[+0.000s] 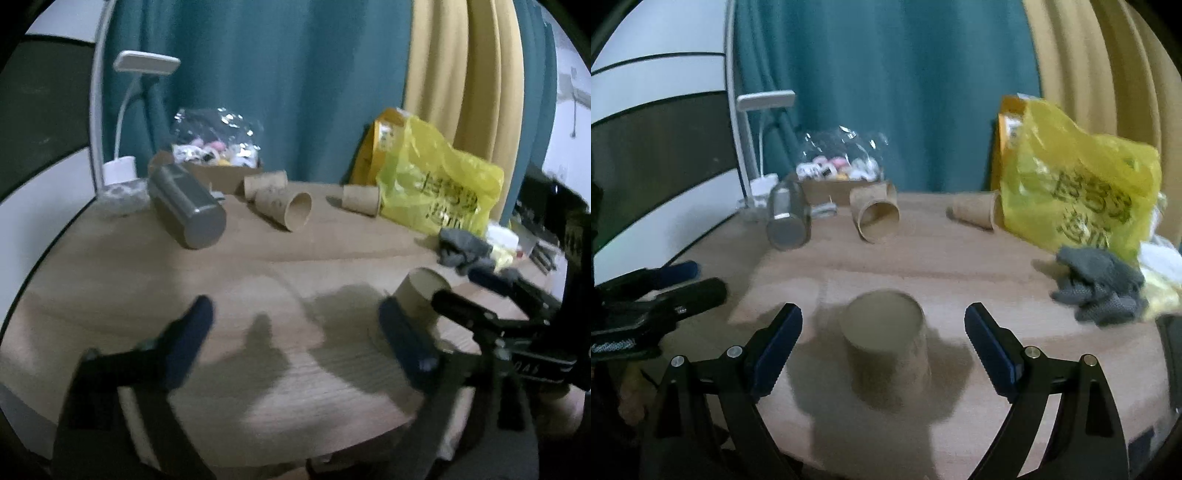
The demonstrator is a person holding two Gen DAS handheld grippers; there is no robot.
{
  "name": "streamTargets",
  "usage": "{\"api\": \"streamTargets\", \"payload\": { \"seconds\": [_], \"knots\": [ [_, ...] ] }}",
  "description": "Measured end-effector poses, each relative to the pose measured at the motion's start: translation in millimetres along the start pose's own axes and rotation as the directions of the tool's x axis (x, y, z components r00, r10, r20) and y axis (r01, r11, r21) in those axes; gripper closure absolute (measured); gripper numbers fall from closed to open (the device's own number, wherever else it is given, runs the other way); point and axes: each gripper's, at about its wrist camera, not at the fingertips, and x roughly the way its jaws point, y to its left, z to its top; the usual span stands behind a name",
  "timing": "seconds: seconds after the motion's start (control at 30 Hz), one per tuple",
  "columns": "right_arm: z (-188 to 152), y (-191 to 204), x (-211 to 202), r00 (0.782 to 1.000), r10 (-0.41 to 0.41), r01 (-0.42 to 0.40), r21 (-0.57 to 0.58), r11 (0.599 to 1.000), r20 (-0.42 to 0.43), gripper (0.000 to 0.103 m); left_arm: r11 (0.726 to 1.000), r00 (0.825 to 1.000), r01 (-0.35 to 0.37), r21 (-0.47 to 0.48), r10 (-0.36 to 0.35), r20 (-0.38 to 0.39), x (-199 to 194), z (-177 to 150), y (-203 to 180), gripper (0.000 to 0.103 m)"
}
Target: Flip cup upside down
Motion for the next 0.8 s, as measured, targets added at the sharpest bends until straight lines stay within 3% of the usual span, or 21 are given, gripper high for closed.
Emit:
{"api": "streamTargets", "payload": {
  "seconds": [0.3,0.8],
  "knots": [
    [-19.9,4.0,-37.1,0.997,-0.071,0.072,0.054,0.996,-0.022,0.011,0.997,0.997,-0.08,0.021,0.079,0.02,-37.1,-18.1,4.4,0.009],
    [-25.3,5.6,-47.9,0.998,-0.06,0.061,0.068,0.996,-0.025,0.011,0.996,0.995,-0.083,0.015,0.082,0.051,-54.5,-19.4,3.0,0.009]
  ]
}}
